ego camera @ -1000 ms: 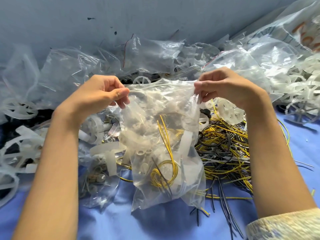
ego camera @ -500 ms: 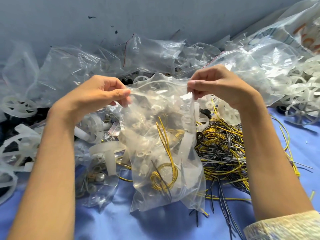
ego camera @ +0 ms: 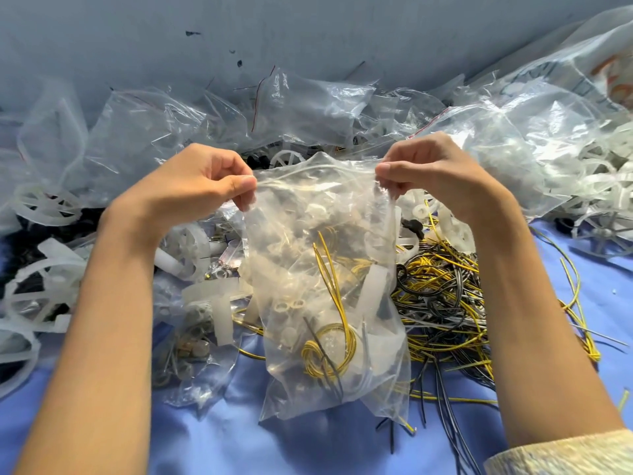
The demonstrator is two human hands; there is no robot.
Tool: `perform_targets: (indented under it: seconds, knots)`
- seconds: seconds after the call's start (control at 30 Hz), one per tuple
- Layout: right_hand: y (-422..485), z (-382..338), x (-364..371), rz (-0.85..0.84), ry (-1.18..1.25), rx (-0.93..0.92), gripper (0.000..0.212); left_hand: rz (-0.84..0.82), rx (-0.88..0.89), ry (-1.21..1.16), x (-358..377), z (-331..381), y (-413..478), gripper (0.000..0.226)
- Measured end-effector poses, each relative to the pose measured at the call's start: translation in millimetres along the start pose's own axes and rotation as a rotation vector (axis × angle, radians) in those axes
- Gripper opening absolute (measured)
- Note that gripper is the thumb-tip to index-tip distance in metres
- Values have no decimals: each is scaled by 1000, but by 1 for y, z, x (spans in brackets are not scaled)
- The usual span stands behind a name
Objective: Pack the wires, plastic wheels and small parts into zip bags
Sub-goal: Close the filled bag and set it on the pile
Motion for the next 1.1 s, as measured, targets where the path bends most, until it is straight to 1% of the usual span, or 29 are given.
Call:
perform_targets:
  seconds: [0.17, 0.27, 0.4, 0.5, 0.67, 0.83, 1.0, 1.1]
  knots:
    - [-2, 0, 5, -46, 3, 45, 15, 27, -11, 21, 0, 0, -1, 23]
    - [-3, -2, 3, -24, -12, 18, 14, 43, -14, -12, 1, 1, -1, 17]
    - [-3, -4, 0, -11, -6, 1, 13, -18, -52, -84, 3, -5, -1, 9]
    - [-3, -2, 3, -38, -3, 25, 14, -60, -67, -111, 4, -7, -2, 11]
    - [-2, -1, 6, -48, -33, 53, 14, -76, -65, -130, 4, -8, -3, 12]
    - [0, -6, 8, -17, -122, 16, 13, -11, -2, -91, 2, -1, -2, 11]
    - [-2, -10, 8, -36, -61, 26, 13, 70, 41, -110, 0, 7, -2, 11]
    - [-1, -9, 10, -53, -70, 45, 12, 60, 28, -164, 4, 9, -1, 5]
Point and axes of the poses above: each hand's wrist, its own y-axis towards the middle knuckle, its own x-axis out of the palm, z = x × y, the point moved 6 cm from there along y, towards the middle knuckle, and after that the axes turned 13 degrees about y, right-handed, at the moved point
